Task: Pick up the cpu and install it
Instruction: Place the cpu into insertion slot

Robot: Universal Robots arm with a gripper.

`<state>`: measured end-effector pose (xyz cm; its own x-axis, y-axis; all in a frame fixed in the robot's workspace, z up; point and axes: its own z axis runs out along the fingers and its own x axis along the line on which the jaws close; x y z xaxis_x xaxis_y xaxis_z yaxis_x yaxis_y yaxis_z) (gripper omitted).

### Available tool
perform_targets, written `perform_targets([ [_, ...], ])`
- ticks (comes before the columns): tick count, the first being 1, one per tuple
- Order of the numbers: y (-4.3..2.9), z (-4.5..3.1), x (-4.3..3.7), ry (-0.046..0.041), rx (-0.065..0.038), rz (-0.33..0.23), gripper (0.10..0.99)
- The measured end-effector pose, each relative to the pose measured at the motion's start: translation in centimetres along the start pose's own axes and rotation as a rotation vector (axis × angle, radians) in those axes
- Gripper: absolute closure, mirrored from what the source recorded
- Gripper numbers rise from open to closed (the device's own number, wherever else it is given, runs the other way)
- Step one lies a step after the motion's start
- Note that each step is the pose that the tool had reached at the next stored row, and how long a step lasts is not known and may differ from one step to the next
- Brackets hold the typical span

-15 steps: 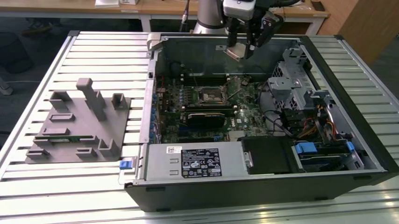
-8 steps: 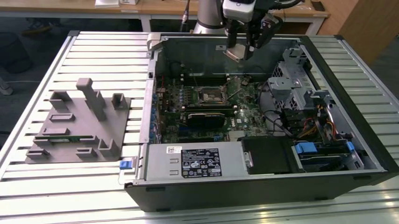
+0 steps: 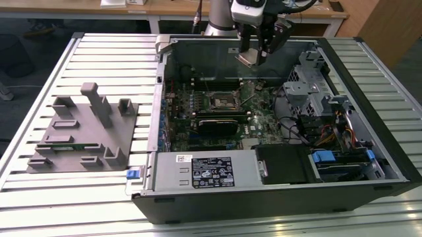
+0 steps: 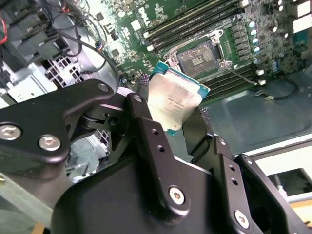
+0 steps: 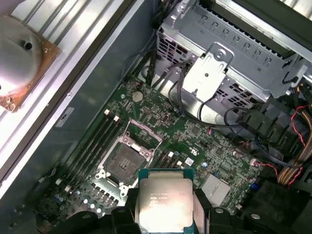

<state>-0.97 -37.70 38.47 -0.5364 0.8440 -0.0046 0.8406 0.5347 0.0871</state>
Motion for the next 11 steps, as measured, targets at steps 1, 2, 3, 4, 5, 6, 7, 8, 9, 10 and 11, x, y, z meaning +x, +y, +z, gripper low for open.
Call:
perform_targets([
  [1,-0.01,0.09,0.00,-0.0014,0.000,0.016,0.561],
  [2,-0.02,0.17,0.01,-0.0029,0.000,0.032,0.561],
  [3,-0.02,0.24,0.01,-0.0043,0.000,0.048,0.561],
  [4,-0.03,0.31,0.01,-0.0057,0.000,0.065,0.561],
  [5,-0.04,0.38,0.01,-0.0072,0.000,0.082,0.561],
  [6,-0.04,0.42,0.01,-0.0086,0.000,0.098,0.561],
  [7,-0.05,0.47,0.01,-0.0100,0.000,0.115,0.561],
  [8,-0.05,0.51,0.01,-0.0114,0.000,0.131,0.561],
  [9,-0.05,0.56,0.02,-0.0126,0.001,0.145,0.561],
  [10,-0.04,0.60,0.04,-0.0137,0.001,0.156,0.561],
  [11,-0.04,0.66,0.05,-0.0145,0.001,0.167,0.561],
])
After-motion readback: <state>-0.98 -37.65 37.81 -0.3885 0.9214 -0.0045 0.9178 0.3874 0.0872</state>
